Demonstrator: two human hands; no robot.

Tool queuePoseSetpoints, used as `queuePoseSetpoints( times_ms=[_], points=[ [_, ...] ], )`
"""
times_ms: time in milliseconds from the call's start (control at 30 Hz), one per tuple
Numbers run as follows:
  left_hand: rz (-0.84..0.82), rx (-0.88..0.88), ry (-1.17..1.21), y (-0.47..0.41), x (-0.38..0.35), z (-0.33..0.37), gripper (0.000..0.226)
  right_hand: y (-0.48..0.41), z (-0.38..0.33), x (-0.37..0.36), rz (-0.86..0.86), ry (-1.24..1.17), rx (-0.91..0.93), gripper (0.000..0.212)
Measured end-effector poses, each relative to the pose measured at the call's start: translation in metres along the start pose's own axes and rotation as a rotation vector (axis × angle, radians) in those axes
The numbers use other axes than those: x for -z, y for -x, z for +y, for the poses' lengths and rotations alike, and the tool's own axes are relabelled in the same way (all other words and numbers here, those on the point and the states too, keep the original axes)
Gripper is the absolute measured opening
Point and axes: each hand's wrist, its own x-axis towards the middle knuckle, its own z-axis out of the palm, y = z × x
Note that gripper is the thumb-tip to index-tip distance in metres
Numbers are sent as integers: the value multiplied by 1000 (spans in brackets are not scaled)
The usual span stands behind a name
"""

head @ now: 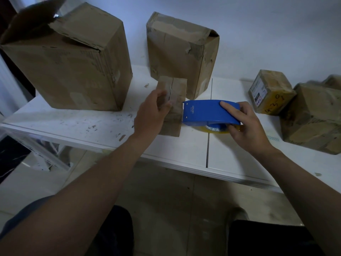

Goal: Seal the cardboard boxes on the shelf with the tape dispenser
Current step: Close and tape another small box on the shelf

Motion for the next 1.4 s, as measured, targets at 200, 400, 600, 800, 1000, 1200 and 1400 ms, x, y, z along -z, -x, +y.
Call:
queuePoseSetpoints(
  times_ms=[200, 400, 600, 800, 1000, 1200, 1400],
  points=[
    [-29, -17, 57, 1, 4, -4, 35, 3, 1, 14, 76, 13, 18, 74],
    [-68, -43, 60, -3, 6, -6, 30, 11, 6, 24, 81, 37, 22, 74],
    [-87, -54, -22, -5, 6, -4, 26, 13, 8, 30, 66, 55, -9, 75],
    [-61, -47, -48, -5, 5, 3, 26, 12, 1, 37, 81, 78, 21, 75],
    [-52, -104, -477, 0, -4, 26, 33, 12, -2, 35, 46, 154, 19, 79],
    [35, -84, -519, 7, -16, 36, 40, 13, 1, 34, 31, 165, -15, 82],
    [36, -81, -534, 6, -21, 32, 70, 10, 5, 30, 44, 147, -17, 80]
  ],
)
